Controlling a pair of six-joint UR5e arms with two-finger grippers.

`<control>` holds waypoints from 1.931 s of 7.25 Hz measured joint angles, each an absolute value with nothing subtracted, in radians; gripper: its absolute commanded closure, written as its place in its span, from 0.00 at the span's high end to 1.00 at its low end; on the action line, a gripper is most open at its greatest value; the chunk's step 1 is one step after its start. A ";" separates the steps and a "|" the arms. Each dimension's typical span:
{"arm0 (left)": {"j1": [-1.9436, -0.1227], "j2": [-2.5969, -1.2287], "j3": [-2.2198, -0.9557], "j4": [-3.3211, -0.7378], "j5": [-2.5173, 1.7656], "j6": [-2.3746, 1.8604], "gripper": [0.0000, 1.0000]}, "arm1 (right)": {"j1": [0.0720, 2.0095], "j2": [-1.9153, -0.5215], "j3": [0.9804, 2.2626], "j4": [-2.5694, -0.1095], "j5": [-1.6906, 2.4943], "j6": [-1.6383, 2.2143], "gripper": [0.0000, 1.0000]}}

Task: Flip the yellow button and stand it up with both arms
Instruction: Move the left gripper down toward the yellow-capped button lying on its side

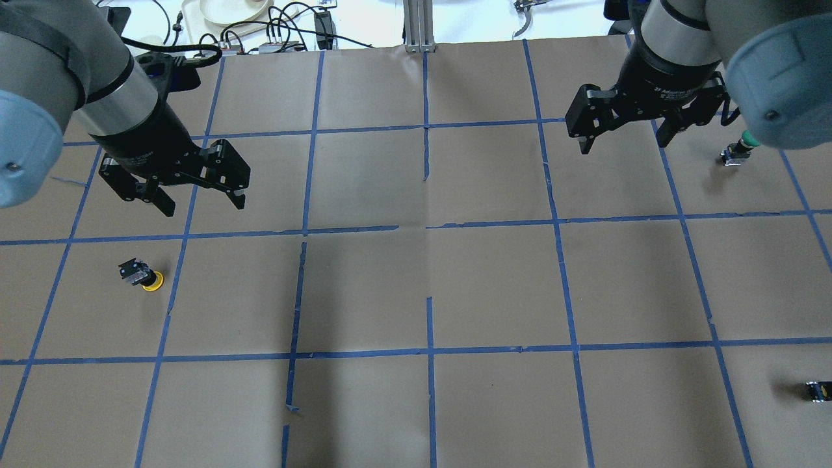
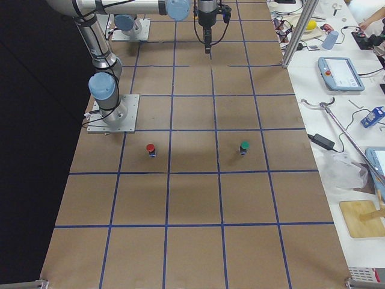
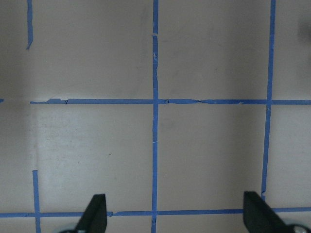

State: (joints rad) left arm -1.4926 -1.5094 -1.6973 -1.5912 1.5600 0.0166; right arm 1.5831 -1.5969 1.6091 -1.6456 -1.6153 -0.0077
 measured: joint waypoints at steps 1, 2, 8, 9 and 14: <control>-1.493 -1.505 -1.697 -1.590 1.563 0.016 1.00 | 1.583 -1.597 1.609 -1.646 -1.615 -0.008 1.00; -1.493 -1.505 -1.698 -1.589 1.565 0.026 1.00 | 1.583 -1.596 1.609 -1.646 -1.615 -0.008 1.00; -1.343 -1.537 -1.727 -1.523 1.605 0.149 1.00 | 1.583 -1.599 1.609 -1.652 -1.603 0.000 1.00; -1.281 -1.559 -1.750 -1.483 1.607 0.214 1.00 | 1.583 -1.597 1.609 -1.652 -1.603 -0.001 1.00; -1.081 -1.634 -1.933 -1.234 1.610 0.299 1.00 | 1.583 -1.597 1.610 -1.652 -1.602 -0.001 1.00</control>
